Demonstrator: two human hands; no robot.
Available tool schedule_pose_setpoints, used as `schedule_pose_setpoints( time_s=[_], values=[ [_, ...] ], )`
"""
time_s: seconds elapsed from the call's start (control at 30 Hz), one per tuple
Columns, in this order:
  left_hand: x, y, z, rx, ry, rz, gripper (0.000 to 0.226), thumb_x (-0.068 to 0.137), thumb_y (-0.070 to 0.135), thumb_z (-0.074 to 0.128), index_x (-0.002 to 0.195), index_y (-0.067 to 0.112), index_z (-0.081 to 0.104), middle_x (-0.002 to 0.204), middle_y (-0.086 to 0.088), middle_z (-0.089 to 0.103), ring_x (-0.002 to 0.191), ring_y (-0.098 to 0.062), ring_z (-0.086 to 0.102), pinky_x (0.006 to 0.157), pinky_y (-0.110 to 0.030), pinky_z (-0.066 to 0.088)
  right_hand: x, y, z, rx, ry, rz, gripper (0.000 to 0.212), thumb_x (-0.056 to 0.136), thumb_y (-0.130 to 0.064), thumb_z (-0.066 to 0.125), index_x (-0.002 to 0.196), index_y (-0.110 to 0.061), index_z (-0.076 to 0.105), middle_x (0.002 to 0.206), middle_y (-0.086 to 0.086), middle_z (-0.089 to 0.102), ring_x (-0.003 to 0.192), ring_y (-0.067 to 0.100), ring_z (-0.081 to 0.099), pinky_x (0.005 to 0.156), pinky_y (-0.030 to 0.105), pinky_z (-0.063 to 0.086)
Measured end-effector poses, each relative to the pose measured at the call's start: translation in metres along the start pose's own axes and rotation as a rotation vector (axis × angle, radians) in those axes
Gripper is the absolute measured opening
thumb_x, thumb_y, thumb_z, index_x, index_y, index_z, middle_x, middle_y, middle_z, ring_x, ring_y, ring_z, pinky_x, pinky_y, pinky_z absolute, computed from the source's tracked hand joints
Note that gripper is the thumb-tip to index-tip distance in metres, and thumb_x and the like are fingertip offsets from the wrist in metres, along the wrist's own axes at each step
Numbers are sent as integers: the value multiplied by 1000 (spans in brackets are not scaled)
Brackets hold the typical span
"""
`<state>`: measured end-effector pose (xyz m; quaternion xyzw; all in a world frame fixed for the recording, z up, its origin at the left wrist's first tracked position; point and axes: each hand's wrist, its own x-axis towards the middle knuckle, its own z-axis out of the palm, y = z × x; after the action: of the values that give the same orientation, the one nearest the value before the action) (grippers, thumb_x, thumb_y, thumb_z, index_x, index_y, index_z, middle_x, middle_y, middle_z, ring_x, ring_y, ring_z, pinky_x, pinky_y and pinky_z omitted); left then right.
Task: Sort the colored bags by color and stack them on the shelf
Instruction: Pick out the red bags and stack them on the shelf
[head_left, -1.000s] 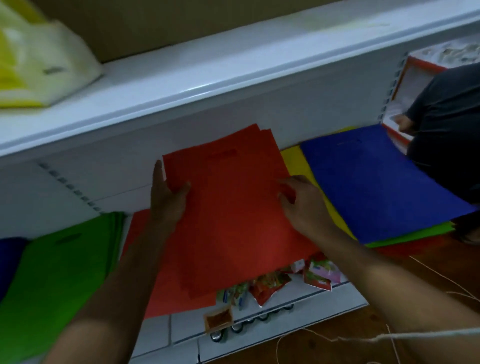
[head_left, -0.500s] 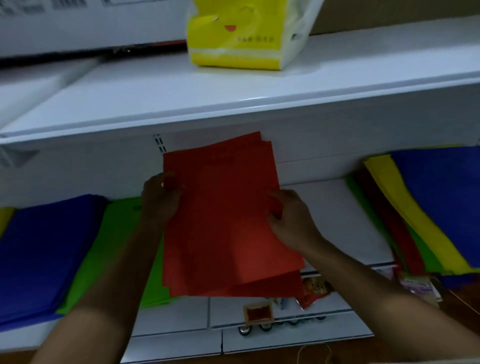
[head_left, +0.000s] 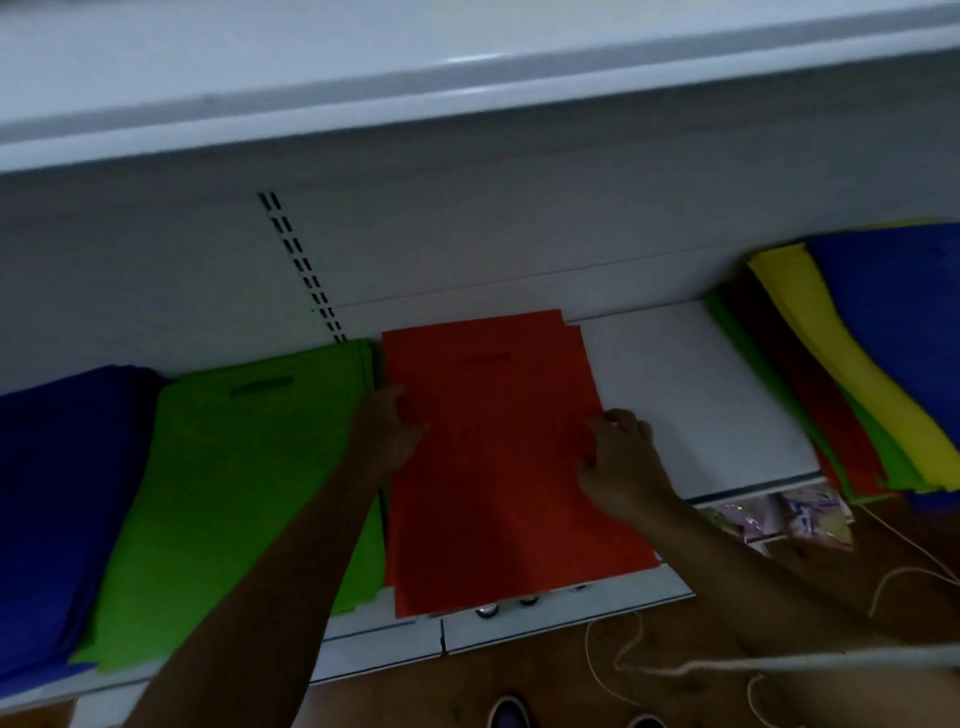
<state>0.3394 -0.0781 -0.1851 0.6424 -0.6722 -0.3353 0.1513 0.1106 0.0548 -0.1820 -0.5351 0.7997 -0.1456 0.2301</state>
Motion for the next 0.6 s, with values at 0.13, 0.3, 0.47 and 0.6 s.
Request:
schedule_pose_setpoints(
  time_s=[0.13, 0.3, 0.47, 0.6],
  values=[
    [4, -5, 11, 180, -11, 60, 62, 82, 36, 71, 136, 12, 51, 134, -12, 53, 122, -28, 51, 102, -38, 44, -1, 0, 5, -58, 63, 50, 52, 91, -32, 55, 139, -19, 42, 138, 11, 36, 129, 30, 31, 100, 43, 41],
    [4, -10, 18, 282, -27, 107, 66, 79, 43, 72, 135, 14, 52, 136, -15, 51, 126, -30, 47, 106, -41, 40, 2, 1, 1, -83, 56, 48, 50, 93, -38, 52, 139, -20, 43, 140, 12, 34, 130, 29, 30, 100, 43, 40],
    [7, -8, 20, 398, 9, 143, 61, 88, 43, 61, 141, 18, 45, 150, -17, 32, 139, -33, 29, 115, -46, 26, 10, -4, -2, -238, -23, 34, 70, 93, -58, 44, 151, -27, 23, 153, 13, 19, 138, 35, 22, 108, 47, 31],
    [10, 0, 18, 380, 19, 126, 61, 91, 35, 61, 144, 13, 40, 155, -20, 19, 139, -34, 31, 112, -42, 30, 17, -6, -5, -155, -66, 40, 73, 93, -60, 43, 153, -25, 19, 155, 13, 18, 139, 36, 19, 108, 49, 32]
  ],
)
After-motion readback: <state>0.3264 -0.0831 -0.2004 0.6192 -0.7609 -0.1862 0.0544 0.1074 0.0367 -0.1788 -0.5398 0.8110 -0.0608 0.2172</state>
